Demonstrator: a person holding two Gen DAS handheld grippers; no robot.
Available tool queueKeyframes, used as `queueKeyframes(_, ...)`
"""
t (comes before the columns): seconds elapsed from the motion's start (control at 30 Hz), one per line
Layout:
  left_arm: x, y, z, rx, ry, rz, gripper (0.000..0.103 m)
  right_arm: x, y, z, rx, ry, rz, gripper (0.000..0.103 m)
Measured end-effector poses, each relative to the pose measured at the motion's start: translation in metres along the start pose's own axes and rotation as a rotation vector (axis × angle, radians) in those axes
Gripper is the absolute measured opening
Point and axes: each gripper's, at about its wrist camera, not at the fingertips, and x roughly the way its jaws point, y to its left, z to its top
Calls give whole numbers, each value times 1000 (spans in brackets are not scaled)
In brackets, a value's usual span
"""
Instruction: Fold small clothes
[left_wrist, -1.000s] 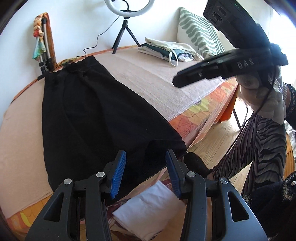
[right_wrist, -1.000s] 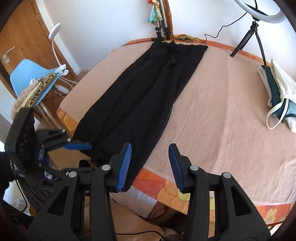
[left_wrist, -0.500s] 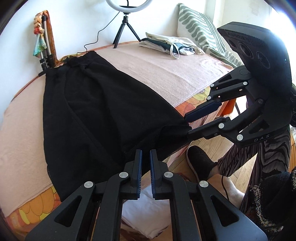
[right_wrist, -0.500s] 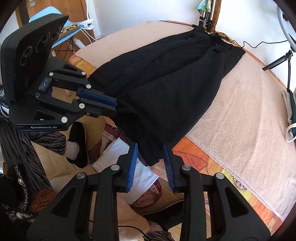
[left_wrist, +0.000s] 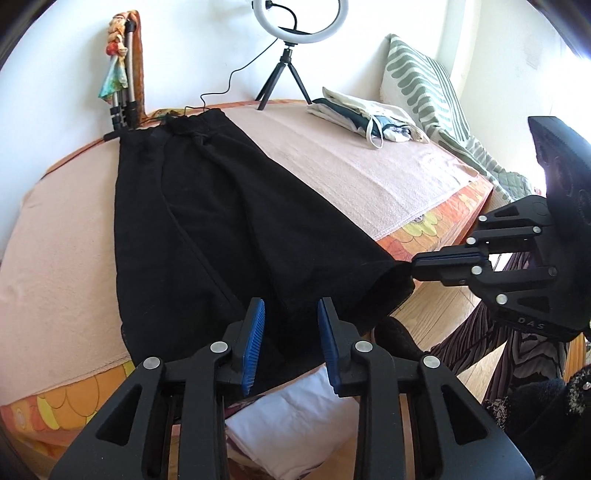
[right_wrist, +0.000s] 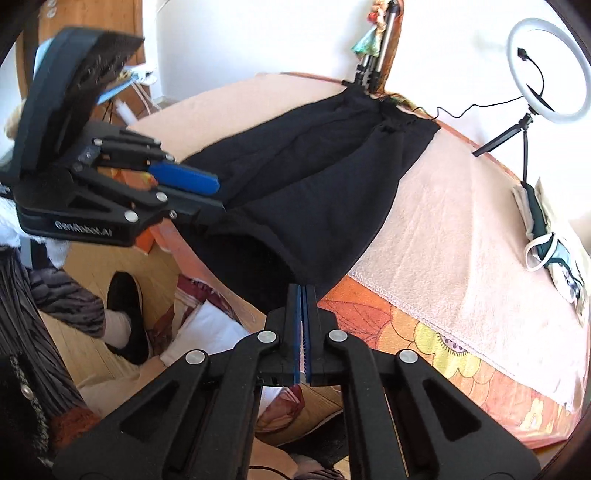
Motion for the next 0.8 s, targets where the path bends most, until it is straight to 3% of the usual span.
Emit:
queueKeyframes(0.07, 0, 0, -1, 3, 0, 3, 28, -5, 2, -4, 36, -11, 2, 1)
queueKeyframes(0.23, 1, -1, -4, 8, 12, 0, 28, 11, -2, -26, 47, 119, 142, 1)
queueKeyframes(0.47, 11, 4, -4, -41, 52, -47, 28, 21, -63, -24, 320, 112, 235, 4)
queueKeyframes(0.57, 15, 3, -5, -29, 62, -42, 28, 24, -62, -18, 231, 71, 162, 4)
queueKeyframes(0.63, 15, 3, -5, -30, 62, -42, 28, 26, -59, -16, 226, 70, 207, 4)
queueKeyframes(0.7, 16, 3, -6, -25, 66, -40, 28, 23, -46, -11, 137, 59, 195, 4)
queueKeyframes(0.73, 17, 3, -6, -22, 68, -39, 28, 22, -36, -9, 65, 56, 175, 8)
queueKeyframes(0.8, 18, 4, -6, -24, 74, -40, 28, 24, -20, -9, -56, 65, 144, 29)
